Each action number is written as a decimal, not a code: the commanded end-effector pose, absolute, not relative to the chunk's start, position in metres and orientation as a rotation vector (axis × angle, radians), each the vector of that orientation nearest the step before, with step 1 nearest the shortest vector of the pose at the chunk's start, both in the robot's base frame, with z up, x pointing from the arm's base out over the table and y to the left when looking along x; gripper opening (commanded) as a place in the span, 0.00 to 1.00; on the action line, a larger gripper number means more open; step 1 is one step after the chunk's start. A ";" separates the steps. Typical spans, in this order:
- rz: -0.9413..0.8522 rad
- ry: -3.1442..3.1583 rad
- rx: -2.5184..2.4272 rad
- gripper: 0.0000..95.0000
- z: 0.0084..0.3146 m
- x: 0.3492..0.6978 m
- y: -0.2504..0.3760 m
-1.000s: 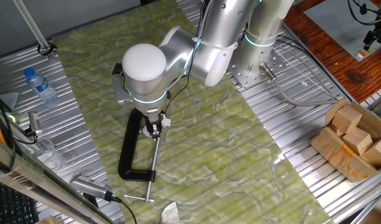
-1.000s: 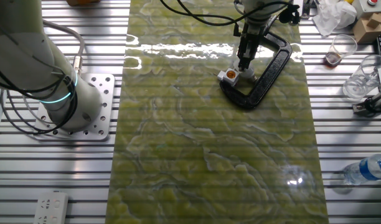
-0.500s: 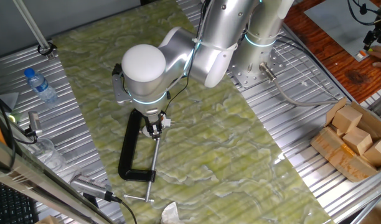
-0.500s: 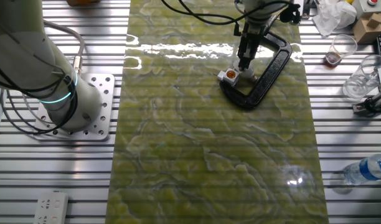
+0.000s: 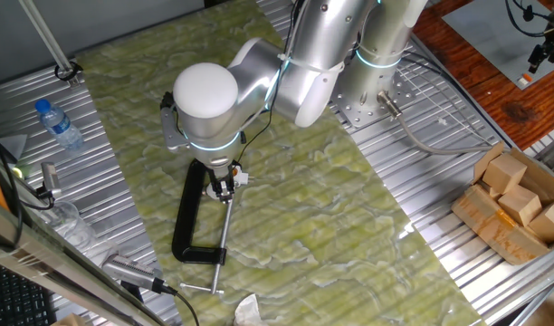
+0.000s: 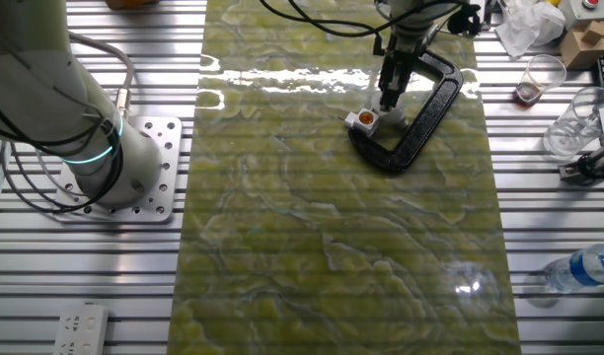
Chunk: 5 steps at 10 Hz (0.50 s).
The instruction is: Install the light bulb by rotating it
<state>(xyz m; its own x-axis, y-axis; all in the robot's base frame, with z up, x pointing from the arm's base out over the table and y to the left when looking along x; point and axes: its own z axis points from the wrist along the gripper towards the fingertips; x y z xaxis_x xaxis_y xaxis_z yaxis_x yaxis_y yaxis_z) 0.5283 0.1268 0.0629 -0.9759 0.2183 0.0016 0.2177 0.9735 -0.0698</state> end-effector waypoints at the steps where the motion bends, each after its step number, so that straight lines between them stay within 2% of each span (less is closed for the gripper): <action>1: 0.113 -3.111 -0.320 0.00 0.067 0.528 0.127; 5: 0.118 -3.117 -0.302 0.00 0.066 0.529 0.127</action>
<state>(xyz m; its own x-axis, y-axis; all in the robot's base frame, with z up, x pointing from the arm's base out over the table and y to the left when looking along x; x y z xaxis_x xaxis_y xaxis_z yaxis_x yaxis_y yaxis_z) 0.5299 0.1269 0.0676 -0.9820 0.1889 -0.0002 0.1884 0.9792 -0.0751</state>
